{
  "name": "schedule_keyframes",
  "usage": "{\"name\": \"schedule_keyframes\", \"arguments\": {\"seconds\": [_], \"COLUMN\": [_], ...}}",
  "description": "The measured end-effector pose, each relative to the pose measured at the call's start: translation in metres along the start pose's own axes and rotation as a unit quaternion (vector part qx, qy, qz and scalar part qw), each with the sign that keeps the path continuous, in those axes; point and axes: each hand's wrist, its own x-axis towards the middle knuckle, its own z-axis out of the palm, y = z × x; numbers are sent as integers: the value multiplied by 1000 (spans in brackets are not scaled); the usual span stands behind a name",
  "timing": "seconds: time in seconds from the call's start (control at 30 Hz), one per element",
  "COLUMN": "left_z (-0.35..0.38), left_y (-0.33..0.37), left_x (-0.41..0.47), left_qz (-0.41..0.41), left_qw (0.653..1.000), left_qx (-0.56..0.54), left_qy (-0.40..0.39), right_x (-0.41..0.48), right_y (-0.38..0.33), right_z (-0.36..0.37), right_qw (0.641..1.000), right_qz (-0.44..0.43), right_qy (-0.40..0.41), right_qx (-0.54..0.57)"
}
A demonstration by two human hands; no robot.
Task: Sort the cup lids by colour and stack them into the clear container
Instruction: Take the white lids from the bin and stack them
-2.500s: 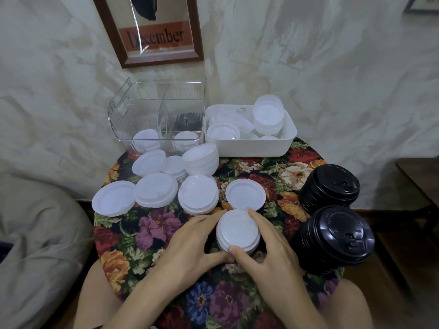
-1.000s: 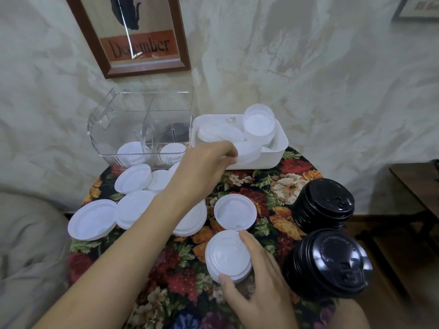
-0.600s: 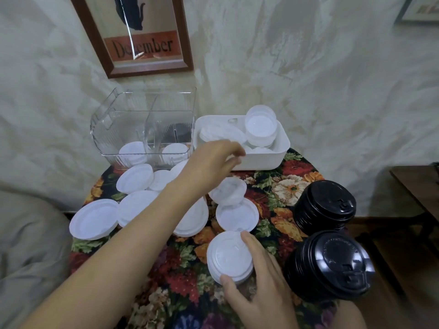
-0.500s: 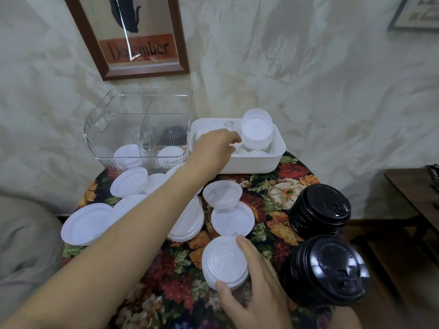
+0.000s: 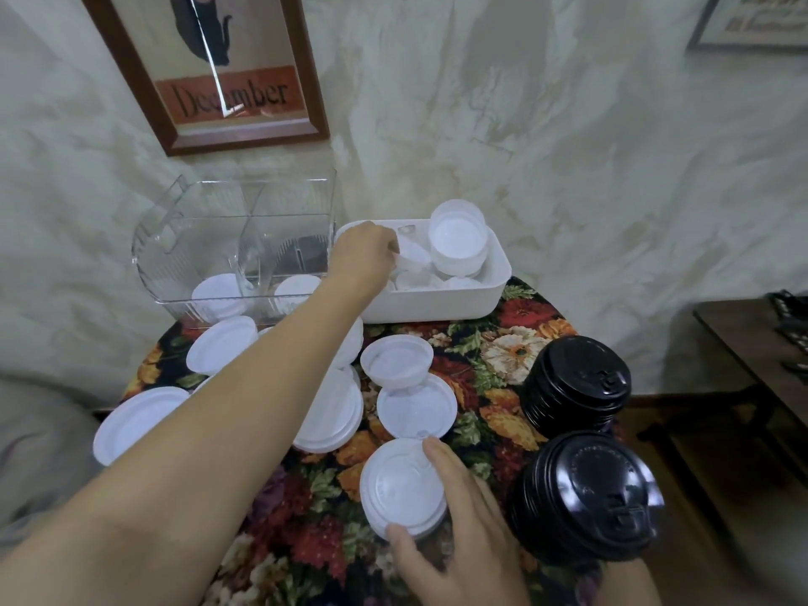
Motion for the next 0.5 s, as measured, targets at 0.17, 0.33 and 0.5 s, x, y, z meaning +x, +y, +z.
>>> {"name": "schedule_keyframes", "arguments": {"seconds": [0.17,0.33,0.5], "left_z": [-18,-32,-45], "left_y": [4,7,15], "left_x": [-45,-101,-119], "left_qz": [8,48,93], "left_qw": [996,992,990], "left_qx": [-74,-113,-86], "left_qy": [57,37,-58], "right_x": [0,-1,-1], "right_y": [-1,-1,-3], "right_z": [-1,1,1], "right_qw": [1000,1000,1000], "right_qz": [-3,-2,4], "right_qy": [-3,10,7], "right_qx": [0,0,3]}}
